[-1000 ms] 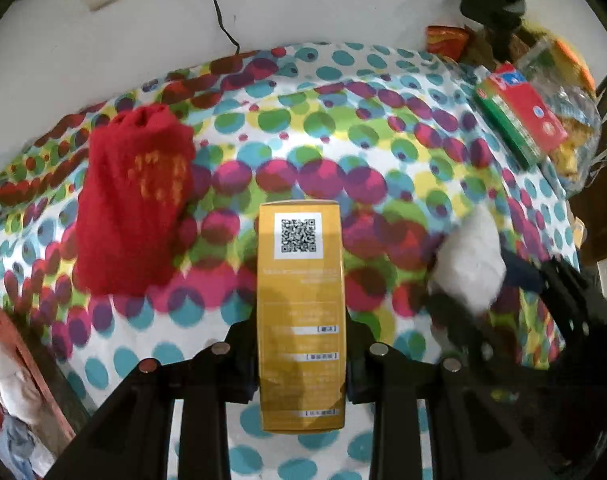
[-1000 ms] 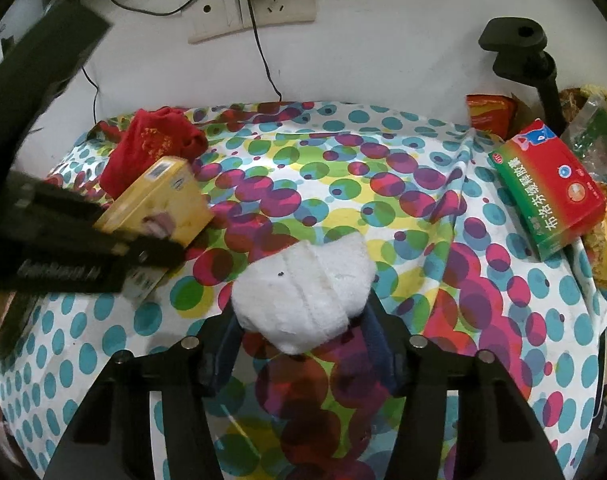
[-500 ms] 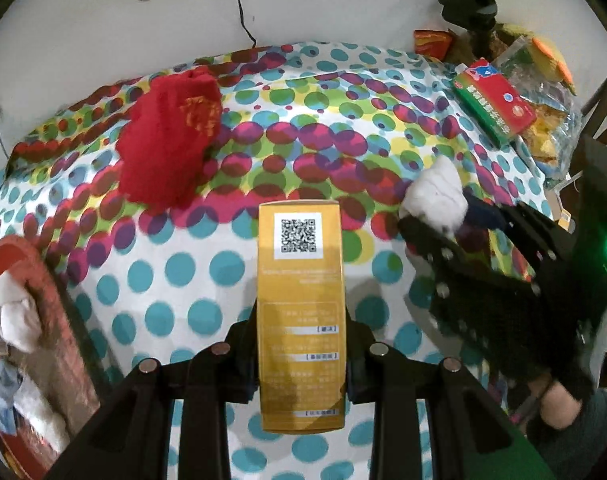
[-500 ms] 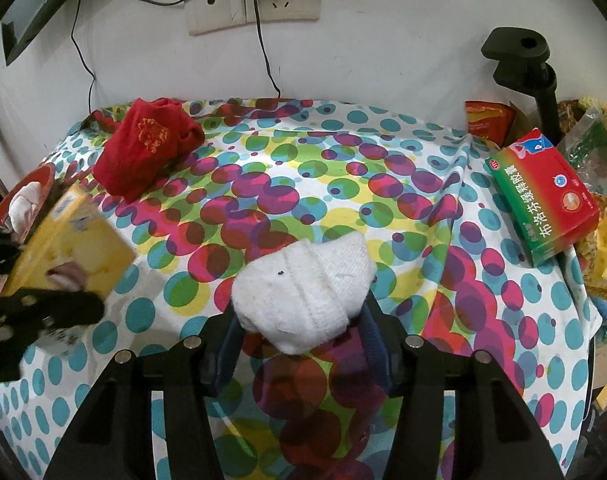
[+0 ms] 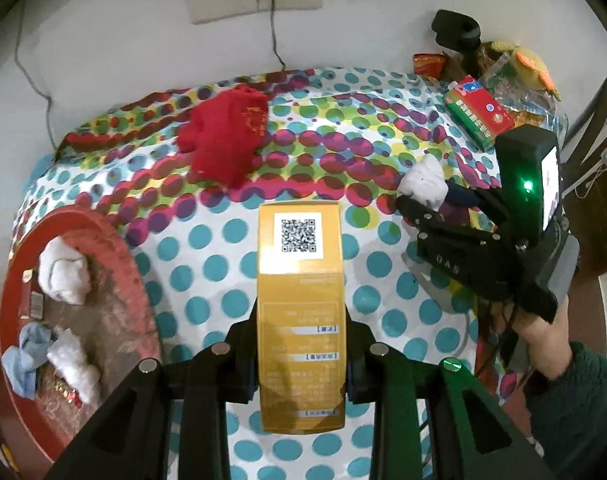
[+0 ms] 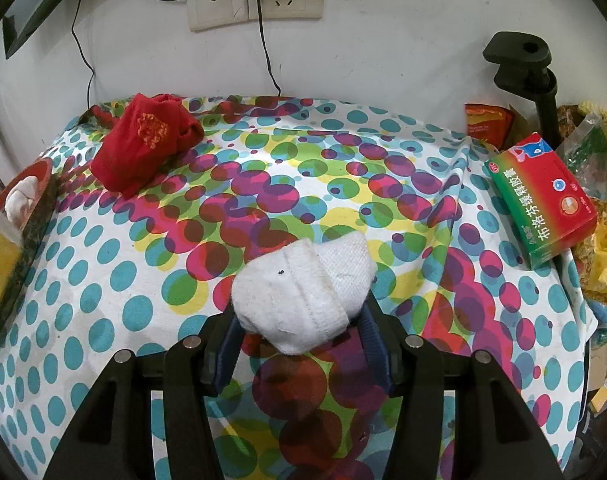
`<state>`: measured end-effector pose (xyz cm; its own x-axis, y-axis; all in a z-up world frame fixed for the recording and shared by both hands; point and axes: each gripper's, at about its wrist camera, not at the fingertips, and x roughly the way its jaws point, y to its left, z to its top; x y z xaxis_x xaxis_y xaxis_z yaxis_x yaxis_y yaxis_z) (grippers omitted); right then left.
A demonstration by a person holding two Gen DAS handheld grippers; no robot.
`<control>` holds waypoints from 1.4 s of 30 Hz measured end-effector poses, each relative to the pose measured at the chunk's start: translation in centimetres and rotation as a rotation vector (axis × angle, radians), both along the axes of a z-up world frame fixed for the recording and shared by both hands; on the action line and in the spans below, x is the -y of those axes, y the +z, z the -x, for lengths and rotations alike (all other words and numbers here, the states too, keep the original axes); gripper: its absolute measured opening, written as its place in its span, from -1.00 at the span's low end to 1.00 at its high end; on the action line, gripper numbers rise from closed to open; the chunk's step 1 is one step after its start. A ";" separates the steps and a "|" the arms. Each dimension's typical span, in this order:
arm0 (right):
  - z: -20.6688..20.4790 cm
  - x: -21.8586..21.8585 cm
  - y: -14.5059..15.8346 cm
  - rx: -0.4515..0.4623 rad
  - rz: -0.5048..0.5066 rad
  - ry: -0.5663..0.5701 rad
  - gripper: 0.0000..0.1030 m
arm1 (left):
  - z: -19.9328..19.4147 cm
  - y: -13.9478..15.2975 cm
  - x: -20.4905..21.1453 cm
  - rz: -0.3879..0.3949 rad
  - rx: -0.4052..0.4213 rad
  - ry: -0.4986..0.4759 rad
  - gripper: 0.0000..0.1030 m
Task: Organize objects
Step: 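Carry the yellow box over the red tray with the left tool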
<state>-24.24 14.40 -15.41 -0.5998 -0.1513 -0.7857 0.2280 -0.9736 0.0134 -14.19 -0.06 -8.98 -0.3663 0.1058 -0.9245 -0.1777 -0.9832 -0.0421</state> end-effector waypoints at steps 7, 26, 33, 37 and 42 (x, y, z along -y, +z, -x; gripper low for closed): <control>-0.1 0.3 0.0 0.000 -0.009 0.000 0.01 | -1.7 0.9 3.2 0.015 -0.008 0.052 -0.41; -0.1 0.6 -0.1 -0.001 -0.023 -0.007 0.02 | -5.3 1.0 13.8 0.012 0.009 0.239 -0.41; 0.0 0.8 0.0 -0.001 -0.025 -0.008 0.02 | -7.0 1.0 19.0 0.033 0.006 0.342 -0.41; -0.1 0.8 0.0 -0.001 -0.026 -0.010 0.02 | -7.6 0.7 21.3 0.044 0.014 0.387 -0.41; -0.1 0.9 0.0 -0.001 -0.026 -0.011 0.03 | -8.0 0.1 23.5 0.062 0.024 0.419 -0.41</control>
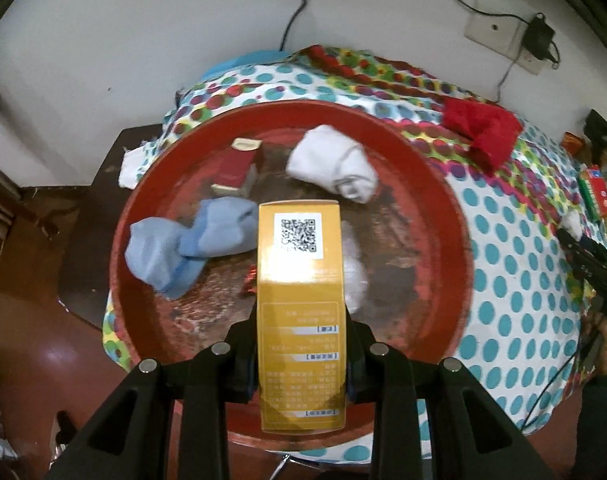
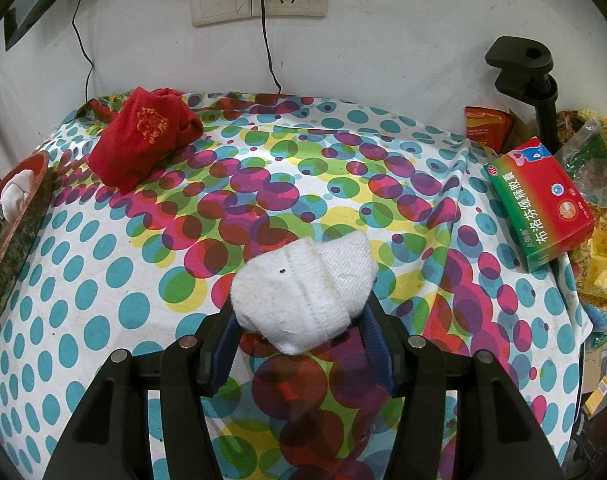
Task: Organize objects
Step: 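Carry the yellow box over the red tray with the left tool, then lower the yellow box into the tray and open the left tool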
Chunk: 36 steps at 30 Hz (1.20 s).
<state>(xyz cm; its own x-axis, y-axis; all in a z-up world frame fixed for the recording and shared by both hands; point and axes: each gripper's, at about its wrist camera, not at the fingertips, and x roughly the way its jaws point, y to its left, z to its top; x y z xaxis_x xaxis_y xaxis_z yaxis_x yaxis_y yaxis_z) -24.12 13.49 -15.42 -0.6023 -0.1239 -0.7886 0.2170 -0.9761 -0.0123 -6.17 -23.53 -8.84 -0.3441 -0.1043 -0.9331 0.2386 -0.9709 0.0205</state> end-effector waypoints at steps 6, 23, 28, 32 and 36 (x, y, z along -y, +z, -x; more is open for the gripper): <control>0.1 -0.1 -0.1 -0.001 -0.007 -0.005 0.05 | -0.5 -1.3 2.2 -0.002 0.019 0.044 -0.41; 0.1 0.1 -0.1 -0.005 -0.026 -0.012 0.10 | -0.8 -5.0 5.8 -0.041 0.082 0.077 -0.41; 0.1 0.4 -0.1 -0.007 -0.031 -0.014 0.14 | -1.0 -5.2 6.3 -0.079 0.093 0.095 -0.23; 0.0 0.4 0.0 -0.012 -0.045 -0.014 0.14 | -1.3 -4.8 6.6 -0.073 0.089 0.115 -0.09; 0.0 0.5 0.0 -0.014 -0.049 -0.015 0.14 | -1.7 -3.5 6.6 -0.067 0.063 0.120 -0.09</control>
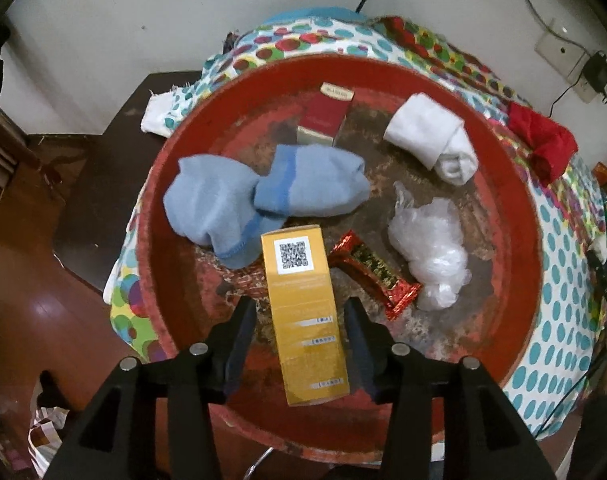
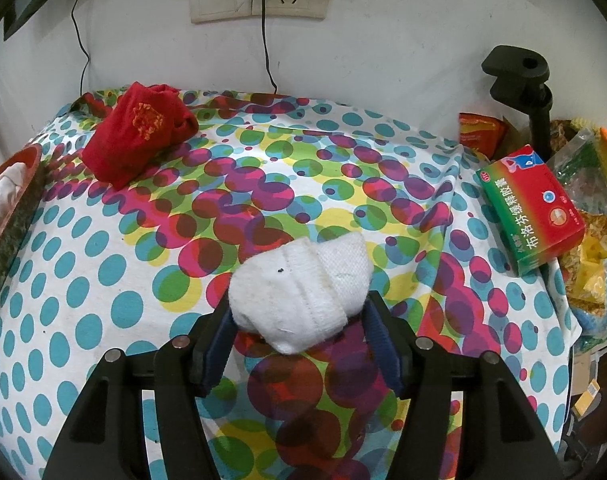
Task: Organize objects
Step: 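Lower the yellow box into the tray and open the left tool, then carry the white cloth to the tray and release it with the right tool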
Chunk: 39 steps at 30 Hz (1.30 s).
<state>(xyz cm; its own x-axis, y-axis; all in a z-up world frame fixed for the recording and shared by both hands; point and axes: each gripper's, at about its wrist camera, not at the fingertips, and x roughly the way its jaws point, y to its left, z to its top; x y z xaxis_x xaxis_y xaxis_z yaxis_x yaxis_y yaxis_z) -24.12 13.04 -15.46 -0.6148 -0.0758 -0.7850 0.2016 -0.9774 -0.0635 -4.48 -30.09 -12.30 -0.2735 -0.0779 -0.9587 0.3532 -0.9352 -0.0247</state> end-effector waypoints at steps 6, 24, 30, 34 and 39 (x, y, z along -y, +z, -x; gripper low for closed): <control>-0.2 0.5 0.0 -0.011 -0.028 -0.001 0.14 | 0.1 2.7 -1.8 0.037 -0.067 -0.076 -0.09; -0.7 1.1 0.7 -0.020 -0.182 -0.039 -0.09 | 0.4 2.7 0.3 0.014 -0.140 -0.013 -0.09; -2.2 2.1 2.1 -0.032 -0.095 -0.064 -0.10 | 0.0 2.1 1.6 0.013 -0.125 0.005 -0.09; -2.7 3.1 3.0 -0.027 -0.008 -0.046 -0.10 | 0.1 1.1 2.1 0.018 -0.092 0.017 -0.05; -3.8 5.5 3.9 -0.036 0.049 0.012 -0.10 | -0.1 1.2 2.5 0.006 -0.103 0.017 -0.02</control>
